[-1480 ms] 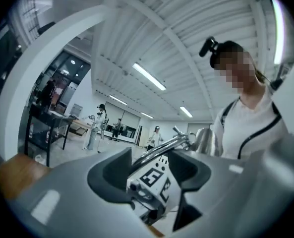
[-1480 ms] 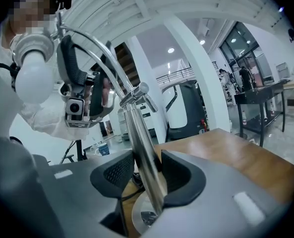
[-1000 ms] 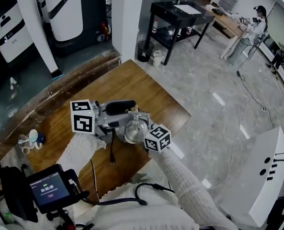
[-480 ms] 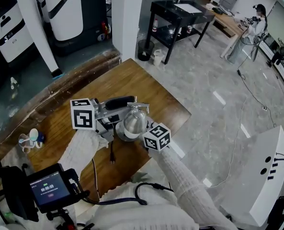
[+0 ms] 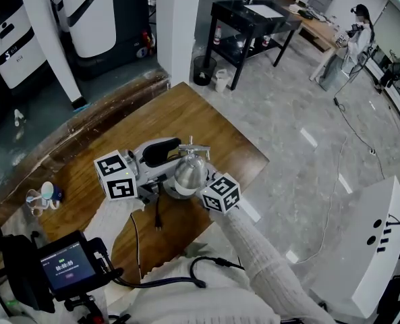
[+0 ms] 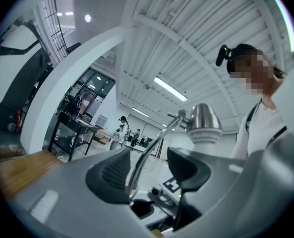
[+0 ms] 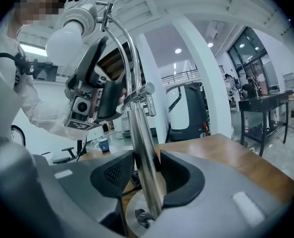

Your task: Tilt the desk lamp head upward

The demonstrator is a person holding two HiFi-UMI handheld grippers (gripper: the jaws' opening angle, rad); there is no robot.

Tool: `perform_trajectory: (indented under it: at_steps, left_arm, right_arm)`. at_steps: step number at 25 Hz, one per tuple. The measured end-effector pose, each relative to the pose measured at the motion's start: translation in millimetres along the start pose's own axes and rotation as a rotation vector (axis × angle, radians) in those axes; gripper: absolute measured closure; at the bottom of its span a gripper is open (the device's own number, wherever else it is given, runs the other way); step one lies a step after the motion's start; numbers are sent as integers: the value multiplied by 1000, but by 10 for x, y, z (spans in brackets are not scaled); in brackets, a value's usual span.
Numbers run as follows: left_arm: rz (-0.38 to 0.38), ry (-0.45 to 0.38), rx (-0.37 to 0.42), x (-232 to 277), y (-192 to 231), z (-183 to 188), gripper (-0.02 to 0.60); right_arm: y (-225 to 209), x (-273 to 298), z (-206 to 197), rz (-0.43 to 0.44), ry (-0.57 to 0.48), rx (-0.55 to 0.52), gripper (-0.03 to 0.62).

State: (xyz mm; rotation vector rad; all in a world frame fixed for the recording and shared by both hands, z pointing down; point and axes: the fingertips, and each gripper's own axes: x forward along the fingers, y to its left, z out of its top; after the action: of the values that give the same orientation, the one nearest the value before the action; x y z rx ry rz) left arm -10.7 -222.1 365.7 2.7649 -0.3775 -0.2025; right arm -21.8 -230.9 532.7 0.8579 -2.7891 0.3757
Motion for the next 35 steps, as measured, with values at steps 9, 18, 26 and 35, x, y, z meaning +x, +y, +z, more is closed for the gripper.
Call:
perform_trajectory:
  at_steps: [9,18,26,35]
  left_arm:
    - [184,68,150,-320,32,-411,347]
    - [339,87,61,-656,-319,-1057,574]
    - [635,208,103,-732,-658,-1614,574]
    - [716,197,94,-753,-804,-1705,574]
  right_arm:
    - [-82,-275,92,-87,-92,-35,423]
    - [570,-1060,269,-278,-226,-29,587]
    - [984,-1358,6,-474,-117,50,595]
    - [1124,-1316,-115,-424,-90,80,595]
